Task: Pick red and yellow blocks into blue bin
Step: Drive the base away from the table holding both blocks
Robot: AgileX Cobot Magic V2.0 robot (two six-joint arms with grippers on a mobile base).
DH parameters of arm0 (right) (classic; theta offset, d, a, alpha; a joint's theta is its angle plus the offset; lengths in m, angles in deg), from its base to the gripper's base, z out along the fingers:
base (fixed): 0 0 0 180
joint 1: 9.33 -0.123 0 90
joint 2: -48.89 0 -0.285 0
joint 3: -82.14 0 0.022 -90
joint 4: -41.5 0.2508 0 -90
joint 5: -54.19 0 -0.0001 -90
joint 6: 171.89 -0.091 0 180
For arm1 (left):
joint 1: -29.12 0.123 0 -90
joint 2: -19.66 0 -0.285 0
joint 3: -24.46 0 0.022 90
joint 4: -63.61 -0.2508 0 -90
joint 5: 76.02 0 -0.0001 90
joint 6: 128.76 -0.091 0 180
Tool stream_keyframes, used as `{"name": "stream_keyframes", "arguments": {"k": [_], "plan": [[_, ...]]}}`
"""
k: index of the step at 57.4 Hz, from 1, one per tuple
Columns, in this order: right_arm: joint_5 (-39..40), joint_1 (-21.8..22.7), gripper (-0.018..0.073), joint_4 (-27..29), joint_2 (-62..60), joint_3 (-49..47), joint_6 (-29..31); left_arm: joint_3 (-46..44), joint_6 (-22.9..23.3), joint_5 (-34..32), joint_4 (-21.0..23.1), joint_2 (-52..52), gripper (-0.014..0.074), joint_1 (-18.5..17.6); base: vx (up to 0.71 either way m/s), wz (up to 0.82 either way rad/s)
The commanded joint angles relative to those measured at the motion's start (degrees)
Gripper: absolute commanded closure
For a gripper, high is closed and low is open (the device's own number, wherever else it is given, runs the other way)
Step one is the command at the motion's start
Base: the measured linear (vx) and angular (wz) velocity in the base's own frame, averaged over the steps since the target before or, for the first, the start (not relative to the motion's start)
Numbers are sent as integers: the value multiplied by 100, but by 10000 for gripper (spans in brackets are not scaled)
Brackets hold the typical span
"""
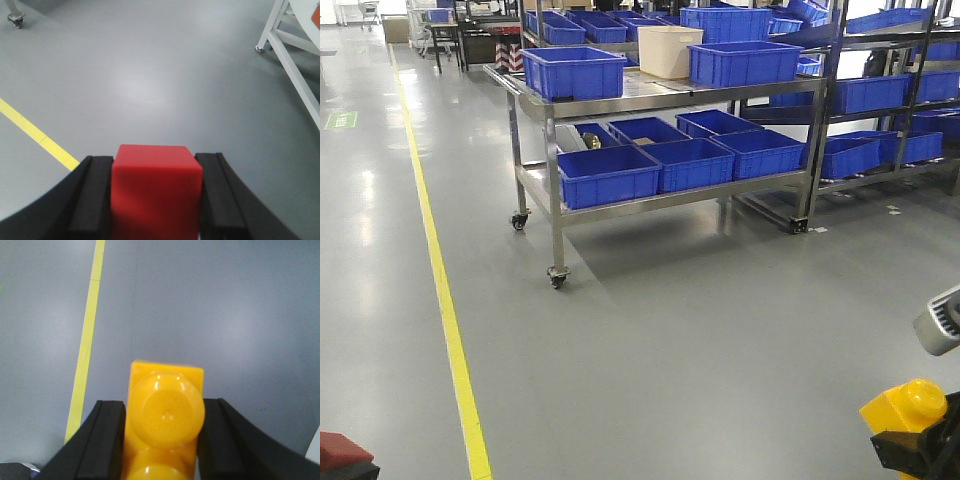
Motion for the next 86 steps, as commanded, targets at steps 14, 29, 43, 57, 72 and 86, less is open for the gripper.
{"name": "stream_keyframes", "arguments": {"k": [14,29,43,57,72,86], "plan": [[360,-14,312,-13,-73,-161,14,-165,23,-408,97,-59,395,-26,29,-8],[360,-14,312,-13,-73,-161,14,-165,23,-408,97,-59,395,-26,35,-7],[360,-14,312,-13,-73,-161,14,-165,23,-408,97,-59,395,-26,38,-5],[360,-14,312,-13,-73,-161,14,-165,23,-408,97,-59,395,-26,41,-10],[360,-14,312,-13,-73,-161,14,-165,23,-408,97,-59,395,-26,42,-17],[360,-14,312,-13,-73,-161,14,-165,23,-414,97,-57,395,-26,43,-21]]}}
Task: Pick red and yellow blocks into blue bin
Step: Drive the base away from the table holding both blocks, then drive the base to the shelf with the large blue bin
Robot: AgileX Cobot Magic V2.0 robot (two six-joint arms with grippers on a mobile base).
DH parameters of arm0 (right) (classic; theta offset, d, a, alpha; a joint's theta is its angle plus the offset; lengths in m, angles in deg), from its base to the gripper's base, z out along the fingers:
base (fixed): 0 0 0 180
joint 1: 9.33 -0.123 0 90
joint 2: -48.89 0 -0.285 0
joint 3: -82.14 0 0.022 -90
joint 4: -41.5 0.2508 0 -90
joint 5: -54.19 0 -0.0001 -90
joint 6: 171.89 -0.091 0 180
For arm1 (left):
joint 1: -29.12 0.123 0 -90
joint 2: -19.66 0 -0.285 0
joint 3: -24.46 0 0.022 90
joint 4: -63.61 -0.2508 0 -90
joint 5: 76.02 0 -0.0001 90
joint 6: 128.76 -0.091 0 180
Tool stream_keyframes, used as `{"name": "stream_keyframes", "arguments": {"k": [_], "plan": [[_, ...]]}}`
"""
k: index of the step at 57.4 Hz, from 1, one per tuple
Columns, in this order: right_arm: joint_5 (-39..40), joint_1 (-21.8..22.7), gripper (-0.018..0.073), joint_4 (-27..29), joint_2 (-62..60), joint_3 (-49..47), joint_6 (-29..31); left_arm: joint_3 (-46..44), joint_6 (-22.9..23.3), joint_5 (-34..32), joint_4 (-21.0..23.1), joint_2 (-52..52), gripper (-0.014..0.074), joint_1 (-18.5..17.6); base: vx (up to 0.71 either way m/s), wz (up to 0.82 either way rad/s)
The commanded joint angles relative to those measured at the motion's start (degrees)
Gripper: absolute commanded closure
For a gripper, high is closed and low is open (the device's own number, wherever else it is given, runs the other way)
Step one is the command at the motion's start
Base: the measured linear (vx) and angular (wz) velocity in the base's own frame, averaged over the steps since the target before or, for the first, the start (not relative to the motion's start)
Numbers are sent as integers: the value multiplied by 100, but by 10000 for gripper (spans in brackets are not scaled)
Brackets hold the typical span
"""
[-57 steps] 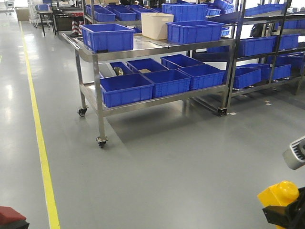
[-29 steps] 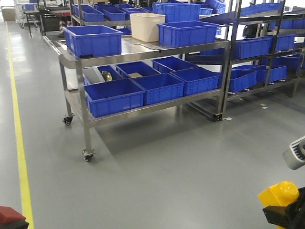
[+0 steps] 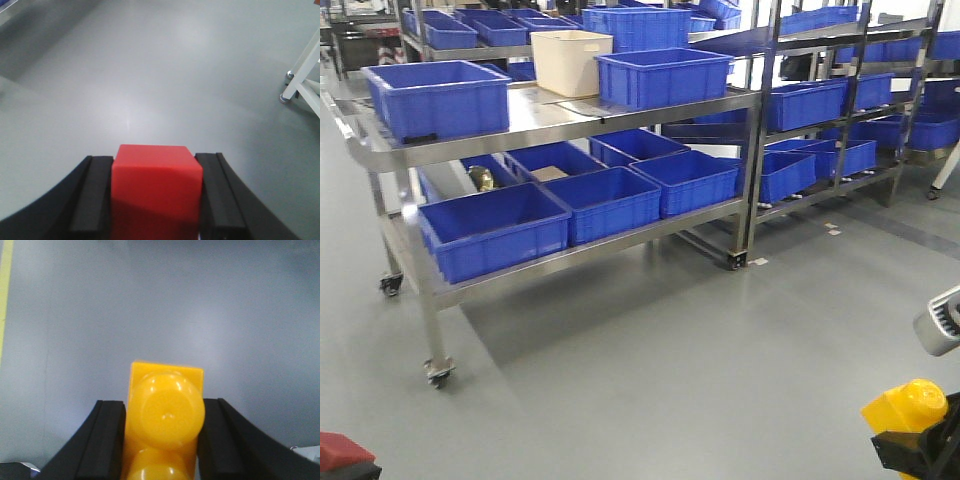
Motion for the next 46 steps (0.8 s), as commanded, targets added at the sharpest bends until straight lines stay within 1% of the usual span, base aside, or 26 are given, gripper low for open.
{"name": "stream_keyframes", "arguments": {"k": [1,46], "plan": [[366,-14,312,-13,-73,-161,14,-165,23,-413,97,-57,395,-26,44,-21],[361,-14,312,-13,-73,-161,14,-165,23,-416,97,-57,395,-26,45,-15]]}}
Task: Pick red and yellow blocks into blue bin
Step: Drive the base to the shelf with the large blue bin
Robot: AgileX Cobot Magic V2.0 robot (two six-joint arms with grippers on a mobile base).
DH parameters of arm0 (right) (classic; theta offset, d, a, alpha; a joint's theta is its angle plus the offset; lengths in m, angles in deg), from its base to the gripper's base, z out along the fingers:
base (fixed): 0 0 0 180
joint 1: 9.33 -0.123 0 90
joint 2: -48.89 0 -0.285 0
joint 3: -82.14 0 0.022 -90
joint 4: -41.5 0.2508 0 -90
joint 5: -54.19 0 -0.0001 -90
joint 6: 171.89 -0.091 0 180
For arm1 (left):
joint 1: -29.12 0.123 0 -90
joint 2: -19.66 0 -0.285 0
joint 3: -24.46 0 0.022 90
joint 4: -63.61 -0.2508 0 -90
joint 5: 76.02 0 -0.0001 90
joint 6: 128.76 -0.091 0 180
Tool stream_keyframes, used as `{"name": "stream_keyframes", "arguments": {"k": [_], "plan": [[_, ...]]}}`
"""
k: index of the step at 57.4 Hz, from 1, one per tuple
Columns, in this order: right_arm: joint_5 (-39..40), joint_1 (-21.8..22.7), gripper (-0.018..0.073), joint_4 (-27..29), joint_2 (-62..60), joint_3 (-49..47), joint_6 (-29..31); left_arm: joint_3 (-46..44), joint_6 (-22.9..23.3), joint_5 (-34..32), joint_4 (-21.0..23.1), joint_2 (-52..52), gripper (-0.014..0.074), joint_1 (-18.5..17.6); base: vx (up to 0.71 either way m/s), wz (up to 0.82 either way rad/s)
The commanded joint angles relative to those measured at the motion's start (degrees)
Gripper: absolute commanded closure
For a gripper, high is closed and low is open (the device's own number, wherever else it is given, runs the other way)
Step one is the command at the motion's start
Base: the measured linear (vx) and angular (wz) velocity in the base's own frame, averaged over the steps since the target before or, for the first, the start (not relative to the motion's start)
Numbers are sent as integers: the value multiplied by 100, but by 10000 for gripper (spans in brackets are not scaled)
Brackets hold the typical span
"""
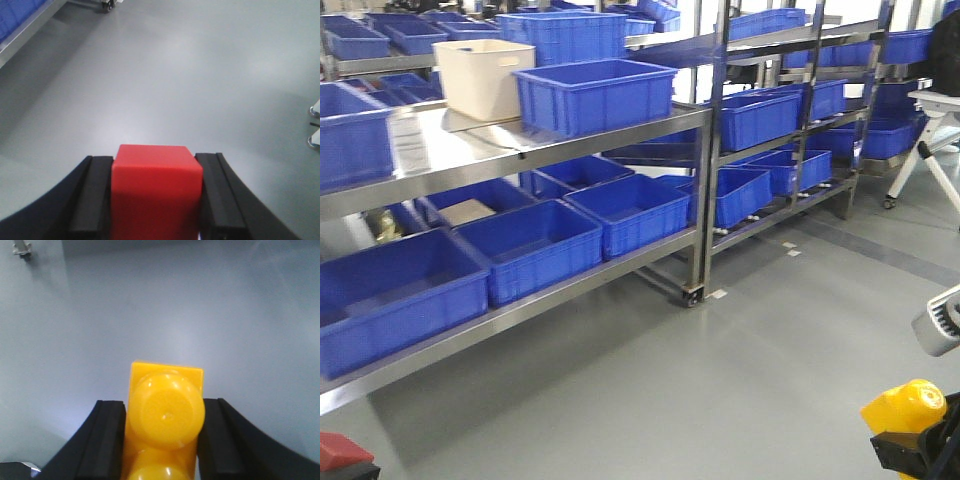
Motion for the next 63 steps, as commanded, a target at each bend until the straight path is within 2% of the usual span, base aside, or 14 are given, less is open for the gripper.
{"name": "stream_keyframes", "arguments": {"k": [1,63], "plan": [[354,-14,312,-13,-73,-161,14,-172,23,-412,97,-63,395,-26,45,-18],[365,-14,312,-13,-73,-161,14,-172,23,-412,97,-79,395,-26,45,-27]]}}
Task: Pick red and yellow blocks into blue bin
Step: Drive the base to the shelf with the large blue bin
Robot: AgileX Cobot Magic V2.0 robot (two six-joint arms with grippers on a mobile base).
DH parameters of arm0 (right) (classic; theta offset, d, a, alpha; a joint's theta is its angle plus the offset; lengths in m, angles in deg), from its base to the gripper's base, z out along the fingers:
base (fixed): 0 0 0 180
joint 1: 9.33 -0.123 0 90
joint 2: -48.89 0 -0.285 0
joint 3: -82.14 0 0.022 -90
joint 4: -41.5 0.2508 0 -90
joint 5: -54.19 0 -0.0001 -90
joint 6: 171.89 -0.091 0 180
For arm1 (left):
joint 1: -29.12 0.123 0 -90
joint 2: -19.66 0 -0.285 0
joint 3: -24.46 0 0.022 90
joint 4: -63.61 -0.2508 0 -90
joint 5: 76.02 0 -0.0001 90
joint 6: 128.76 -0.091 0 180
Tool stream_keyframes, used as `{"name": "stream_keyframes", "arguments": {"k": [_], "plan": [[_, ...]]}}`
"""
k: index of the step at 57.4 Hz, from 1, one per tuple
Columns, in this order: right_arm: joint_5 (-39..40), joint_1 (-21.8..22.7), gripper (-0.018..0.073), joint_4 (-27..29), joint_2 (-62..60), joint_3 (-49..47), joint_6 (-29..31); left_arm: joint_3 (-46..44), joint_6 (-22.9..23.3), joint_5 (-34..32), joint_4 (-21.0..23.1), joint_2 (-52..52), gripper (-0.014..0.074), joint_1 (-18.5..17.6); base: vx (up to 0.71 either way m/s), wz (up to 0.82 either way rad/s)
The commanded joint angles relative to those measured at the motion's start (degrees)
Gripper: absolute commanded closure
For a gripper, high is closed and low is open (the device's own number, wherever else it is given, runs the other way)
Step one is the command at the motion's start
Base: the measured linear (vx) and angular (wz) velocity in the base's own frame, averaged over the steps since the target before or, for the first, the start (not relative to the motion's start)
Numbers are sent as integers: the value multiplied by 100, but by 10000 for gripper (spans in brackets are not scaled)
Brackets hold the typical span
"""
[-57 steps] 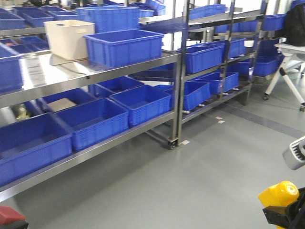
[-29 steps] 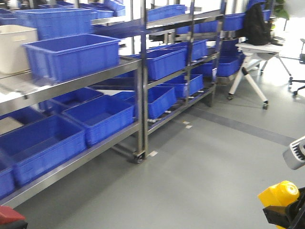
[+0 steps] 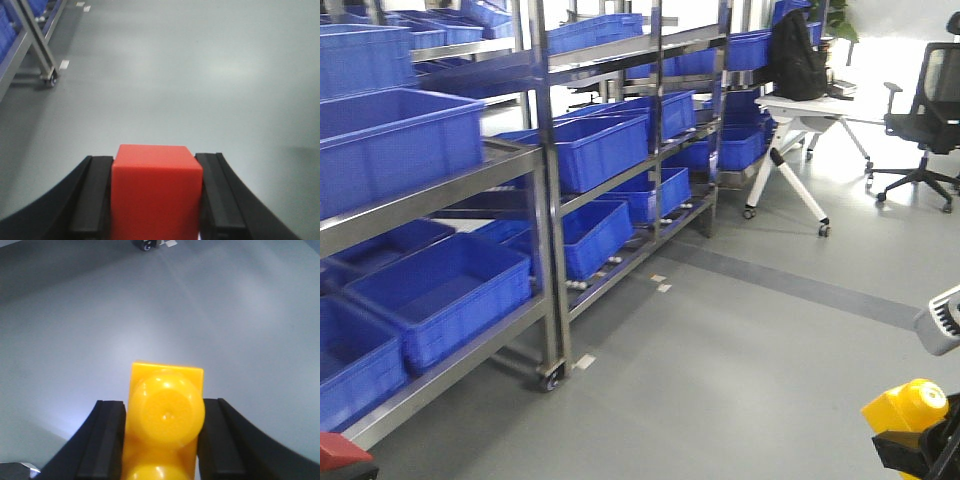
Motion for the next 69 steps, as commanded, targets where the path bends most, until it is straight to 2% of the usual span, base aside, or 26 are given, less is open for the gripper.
{"name": "stream_keyframes", "arguments": {"k": [1,69], "plan": [[365,-14,312,-13,-73,-161,14,-172,23,-412,97,-27,395,-26,45,-20],[365,-14,312,-13,-73,-161,14,-172,23,-412,97,-44,395,-26,42,-23]]}}
